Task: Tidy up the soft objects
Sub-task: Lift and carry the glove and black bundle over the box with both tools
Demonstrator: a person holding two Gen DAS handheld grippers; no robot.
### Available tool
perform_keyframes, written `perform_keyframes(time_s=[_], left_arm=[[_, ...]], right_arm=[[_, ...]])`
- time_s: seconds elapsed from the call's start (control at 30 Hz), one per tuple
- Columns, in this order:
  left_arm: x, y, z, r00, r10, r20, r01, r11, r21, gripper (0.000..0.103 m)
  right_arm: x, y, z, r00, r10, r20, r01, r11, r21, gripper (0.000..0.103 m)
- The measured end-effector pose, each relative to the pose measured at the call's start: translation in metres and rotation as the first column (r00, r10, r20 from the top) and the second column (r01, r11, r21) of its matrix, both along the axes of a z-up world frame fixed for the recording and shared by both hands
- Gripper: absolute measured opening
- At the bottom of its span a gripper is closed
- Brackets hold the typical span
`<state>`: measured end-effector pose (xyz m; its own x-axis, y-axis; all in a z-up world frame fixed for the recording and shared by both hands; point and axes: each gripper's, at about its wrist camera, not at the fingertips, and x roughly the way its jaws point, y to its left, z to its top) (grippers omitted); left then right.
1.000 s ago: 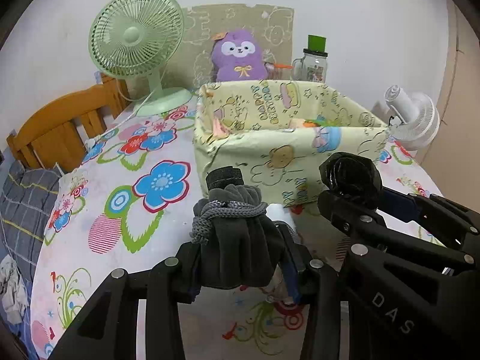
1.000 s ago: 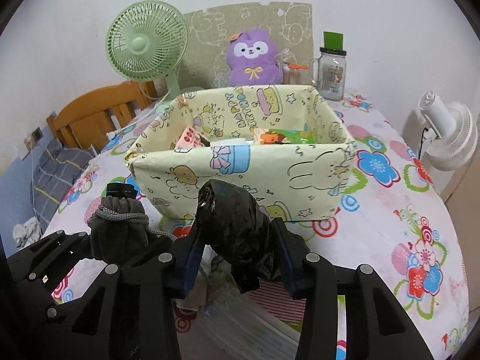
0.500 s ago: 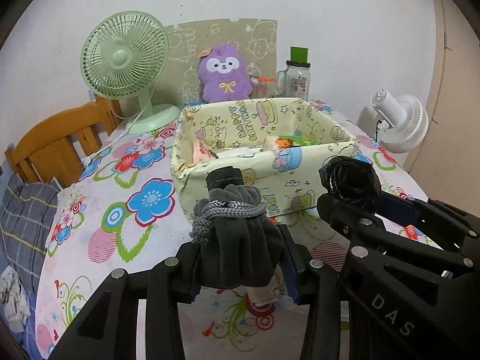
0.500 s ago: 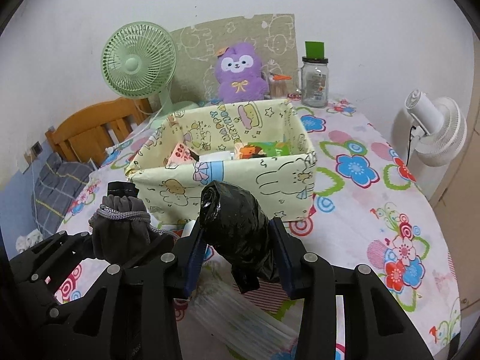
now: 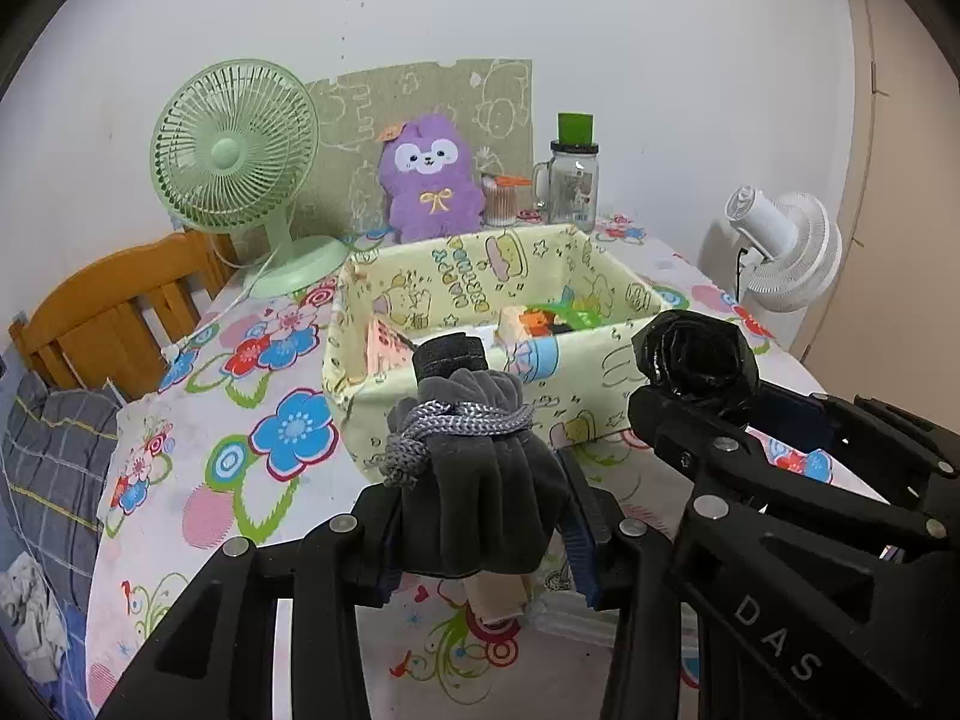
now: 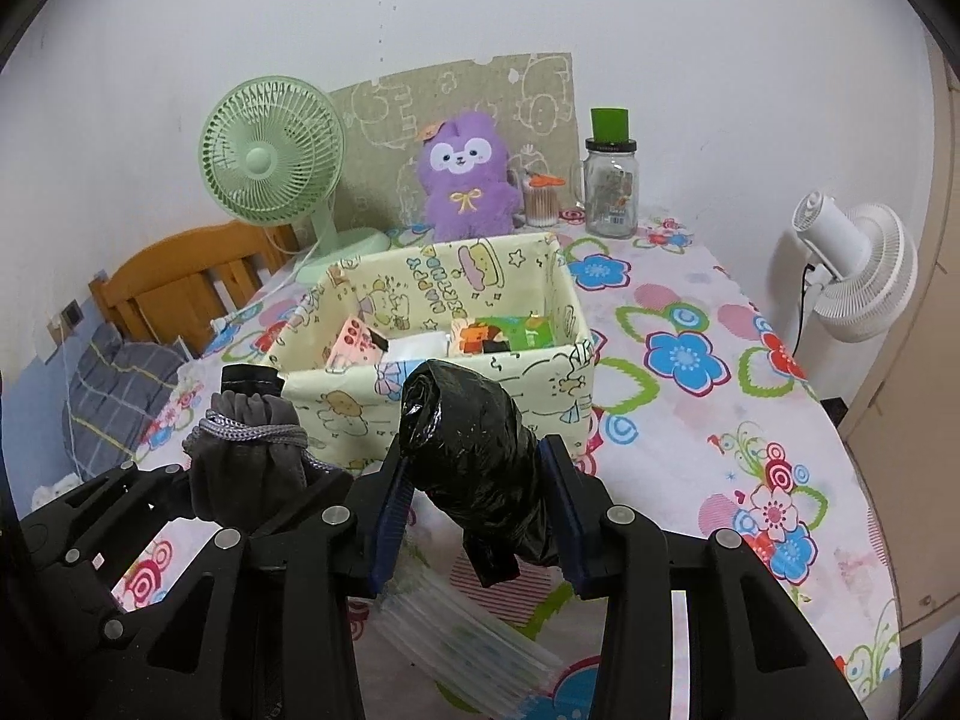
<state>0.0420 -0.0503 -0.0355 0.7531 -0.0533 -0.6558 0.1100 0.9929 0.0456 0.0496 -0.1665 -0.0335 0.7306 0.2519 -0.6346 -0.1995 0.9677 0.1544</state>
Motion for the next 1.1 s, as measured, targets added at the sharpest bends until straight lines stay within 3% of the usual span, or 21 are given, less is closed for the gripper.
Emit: perform_keyframes(time_s=[1.1], left_arm=[[0.01,0.001,0.051,0.996,-0.004,0.091,0.006,1.0,-0.02,0.044]], right_arm=[[0.009,0.001,0.059,0.994,0.005,0.106,-0.004,1.0,-0.007,0.045]])
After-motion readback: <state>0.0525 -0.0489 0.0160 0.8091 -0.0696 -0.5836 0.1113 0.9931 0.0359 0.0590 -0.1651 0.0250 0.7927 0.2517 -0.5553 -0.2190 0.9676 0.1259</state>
